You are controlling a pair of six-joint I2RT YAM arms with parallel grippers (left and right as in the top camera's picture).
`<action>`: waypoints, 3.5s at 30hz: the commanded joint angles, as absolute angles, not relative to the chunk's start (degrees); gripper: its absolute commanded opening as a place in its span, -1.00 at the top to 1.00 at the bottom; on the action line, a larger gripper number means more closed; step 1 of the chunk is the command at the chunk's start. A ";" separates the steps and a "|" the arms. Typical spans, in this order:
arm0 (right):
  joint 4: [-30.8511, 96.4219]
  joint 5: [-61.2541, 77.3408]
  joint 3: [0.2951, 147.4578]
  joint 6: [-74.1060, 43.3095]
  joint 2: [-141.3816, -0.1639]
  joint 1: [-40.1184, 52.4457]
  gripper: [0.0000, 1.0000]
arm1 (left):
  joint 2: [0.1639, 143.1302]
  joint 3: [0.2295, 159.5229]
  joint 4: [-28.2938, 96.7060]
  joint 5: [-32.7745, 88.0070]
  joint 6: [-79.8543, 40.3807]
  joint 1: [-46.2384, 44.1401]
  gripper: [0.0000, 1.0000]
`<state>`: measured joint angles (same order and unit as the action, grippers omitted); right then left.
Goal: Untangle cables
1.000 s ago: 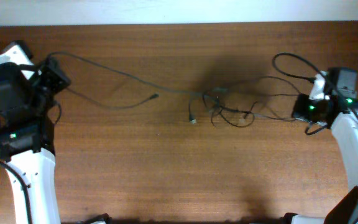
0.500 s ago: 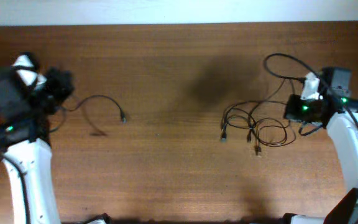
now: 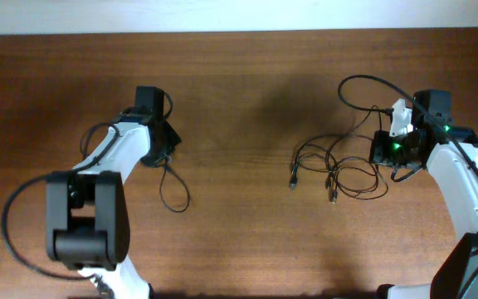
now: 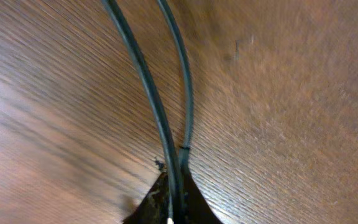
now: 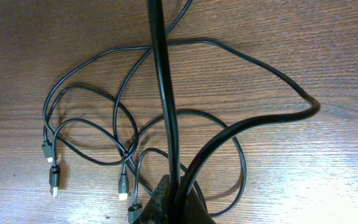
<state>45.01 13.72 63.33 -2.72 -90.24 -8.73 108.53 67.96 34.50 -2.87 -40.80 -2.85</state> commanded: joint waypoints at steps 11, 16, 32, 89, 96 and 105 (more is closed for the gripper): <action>45.67 15.51 63.16 -2.13 -90.50 -8.51 0.92 | 114.13 67.66 35.29 -2.57 -41.78 -3.25 0.28; 45.91 16.12 63.16 -2.13 -90.50 -8.51 0.92 | 116.88 62.70 35.20 -2.83 -41.71 -3.33 1.00; 46.33 16.12 63.16 -2.13 -90.50 -8.51 0.91 | 91.37 100.36 74.35 -7.73 -30.55 34.06 1.00; 42.72 37.85 62.04 4.01 -90.28 16.84 -0.22 | 69.49 71.33 57.47 0.19 -36.80 -8.05 -0.98; 71.35 20.56 78.46 -1.15 -90.26 15.55 -0.97 | 81.14 71.29 54.06 17.02 -38.13 -8.23 -0.98; 62.72 -3.18 72.49 -18.85 -90.50 0.21 -0.97 | 90.96 71.29 44.53 18.98 -34.24 -17.63 -0.99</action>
